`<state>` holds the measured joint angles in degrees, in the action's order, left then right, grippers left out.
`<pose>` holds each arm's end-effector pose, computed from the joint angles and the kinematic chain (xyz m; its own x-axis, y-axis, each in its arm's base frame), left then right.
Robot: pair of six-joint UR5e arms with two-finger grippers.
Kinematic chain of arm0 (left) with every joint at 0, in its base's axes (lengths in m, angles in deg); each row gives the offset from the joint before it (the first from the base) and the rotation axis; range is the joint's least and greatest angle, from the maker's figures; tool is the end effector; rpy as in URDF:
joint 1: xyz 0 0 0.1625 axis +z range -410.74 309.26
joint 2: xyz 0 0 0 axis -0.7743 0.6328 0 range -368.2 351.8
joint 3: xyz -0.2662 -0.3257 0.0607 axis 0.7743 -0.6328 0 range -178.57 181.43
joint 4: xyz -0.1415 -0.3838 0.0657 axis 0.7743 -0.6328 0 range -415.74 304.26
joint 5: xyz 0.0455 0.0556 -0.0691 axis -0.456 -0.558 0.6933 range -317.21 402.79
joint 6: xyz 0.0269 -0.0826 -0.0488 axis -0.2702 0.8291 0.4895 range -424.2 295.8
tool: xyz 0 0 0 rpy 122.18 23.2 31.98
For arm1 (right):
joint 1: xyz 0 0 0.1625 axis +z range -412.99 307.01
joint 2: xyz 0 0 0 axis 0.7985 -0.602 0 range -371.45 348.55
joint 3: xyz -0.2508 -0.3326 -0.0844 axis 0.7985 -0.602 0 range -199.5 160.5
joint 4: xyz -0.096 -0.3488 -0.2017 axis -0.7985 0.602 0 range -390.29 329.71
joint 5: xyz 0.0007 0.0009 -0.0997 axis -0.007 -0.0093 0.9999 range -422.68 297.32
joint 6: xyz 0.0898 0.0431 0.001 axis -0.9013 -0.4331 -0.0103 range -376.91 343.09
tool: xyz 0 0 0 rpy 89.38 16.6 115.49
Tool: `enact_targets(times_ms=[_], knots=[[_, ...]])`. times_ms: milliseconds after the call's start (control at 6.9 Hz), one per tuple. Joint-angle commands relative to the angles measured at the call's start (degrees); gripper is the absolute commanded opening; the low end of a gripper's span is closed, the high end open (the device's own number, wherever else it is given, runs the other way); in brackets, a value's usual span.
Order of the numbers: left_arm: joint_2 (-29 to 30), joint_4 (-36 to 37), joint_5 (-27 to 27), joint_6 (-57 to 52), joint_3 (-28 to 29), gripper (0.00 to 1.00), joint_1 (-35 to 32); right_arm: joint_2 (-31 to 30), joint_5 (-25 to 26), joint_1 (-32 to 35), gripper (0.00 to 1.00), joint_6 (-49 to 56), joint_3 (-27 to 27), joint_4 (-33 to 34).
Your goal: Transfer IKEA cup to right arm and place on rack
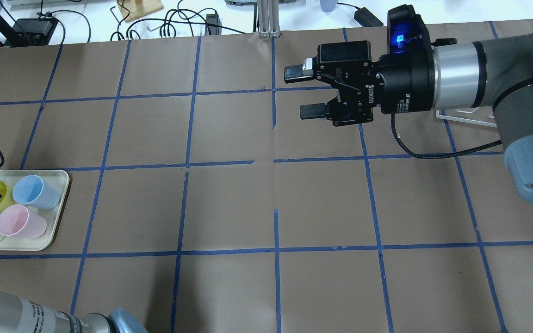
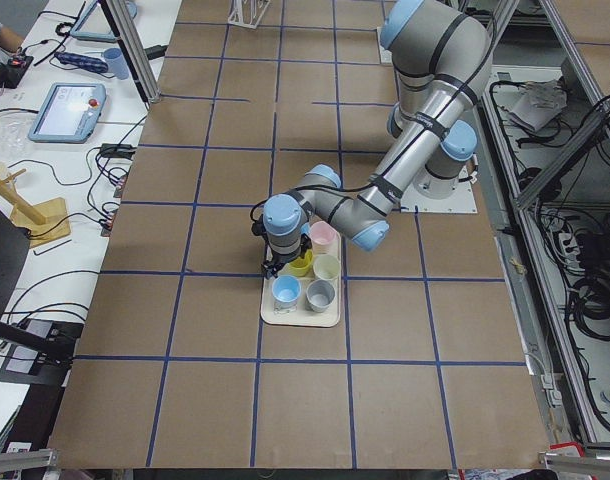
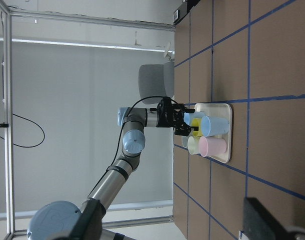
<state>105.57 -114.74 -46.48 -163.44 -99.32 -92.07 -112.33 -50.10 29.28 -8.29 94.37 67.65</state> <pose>0.3526 -0.4893 0.2235 -0.6338 0.7712 0.0588 0.7715 0.6358 -0.0224 0.1747 -0.4267 0.4614 -0.2220 -0.0346 -0.9744 0.1019 0.9931 -0.0585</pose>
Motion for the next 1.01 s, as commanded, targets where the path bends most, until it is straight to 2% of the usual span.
enact_targets(times_ms=[0,145,579,724,869], knots=[[0.2,0.1,0.2,0.5,-0.4,0.72,-0.1,-0.1,-4.1,-0.1,1.0,-0.4,1.9,1.1],[0.2,0.1,0.3,0.5,-0.4,0.5,-0.1,-0.1,-4.1,-0.1,1.0,-0.5,1.9,1.1],[0.1,0.1,0.3,0.5,0.3,0.11,-0.2,-0.1,-4.3,-0.1,1.0,-0.5,2.0,1.1],[-0.5,0.1,0.5,1.0,0.8,0.04,-0.4,-0.1,-4.7,-0.1,1.0,-0.4,2.0,1.1],[-1.2,-0.5,0.5,1.2,2.3,0.0,-0.9,0.1,-7.7,-0.1,1.0,-0.4,2.1,1.1]])
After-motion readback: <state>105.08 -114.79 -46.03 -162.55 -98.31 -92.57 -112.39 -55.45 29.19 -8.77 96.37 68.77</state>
